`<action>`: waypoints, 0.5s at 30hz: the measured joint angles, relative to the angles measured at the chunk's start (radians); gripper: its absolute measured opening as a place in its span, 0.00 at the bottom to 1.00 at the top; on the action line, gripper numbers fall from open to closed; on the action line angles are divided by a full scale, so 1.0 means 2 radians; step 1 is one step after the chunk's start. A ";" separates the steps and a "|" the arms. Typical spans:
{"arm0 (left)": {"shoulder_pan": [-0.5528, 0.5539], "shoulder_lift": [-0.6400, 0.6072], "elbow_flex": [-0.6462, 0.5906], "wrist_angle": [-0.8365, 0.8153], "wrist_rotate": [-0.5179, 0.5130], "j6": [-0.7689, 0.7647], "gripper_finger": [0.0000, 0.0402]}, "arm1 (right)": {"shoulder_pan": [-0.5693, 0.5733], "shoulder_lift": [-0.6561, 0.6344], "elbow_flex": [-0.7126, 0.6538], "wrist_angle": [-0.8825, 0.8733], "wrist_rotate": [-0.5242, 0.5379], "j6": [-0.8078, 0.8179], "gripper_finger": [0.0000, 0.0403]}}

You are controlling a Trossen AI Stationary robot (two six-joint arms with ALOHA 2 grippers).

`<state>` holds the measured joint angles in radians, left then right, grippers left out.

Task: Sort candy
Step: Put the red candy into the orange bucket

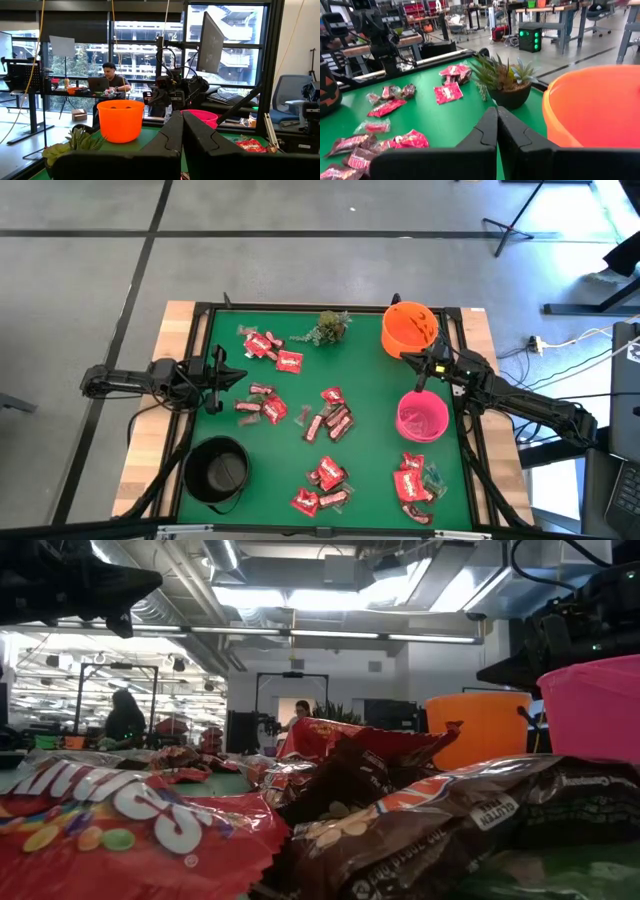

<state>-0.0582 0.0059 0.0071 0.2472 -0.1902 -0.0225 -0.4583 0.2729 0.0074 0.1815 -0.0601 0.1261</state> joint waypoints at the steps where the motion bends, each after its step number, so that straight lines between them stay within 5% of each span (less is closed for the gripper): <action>1: 0.000 0.000 0.000 0.000 0.000 0.000 0.00 | 0.000 0.000 0.000 0.008 0.000 0.000 0.00; 11: 0.000 0.000 0.000 0.000 0.000 0.000 0.00 | 0.000 0.000 0.001 0.332 -0.014 0.080 0.00; 15: 0.000 0.000 0.000 0.000 0.000 0.000 0.00 | 0.000 0.000 0.035 0.344 -0.045 0.100 0.00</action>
<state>-0.0582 0.0063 0.0071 0.2474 -0.1902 -0.0223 -0.4587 0.2728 0.0780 0.8686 -0.1502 0.3259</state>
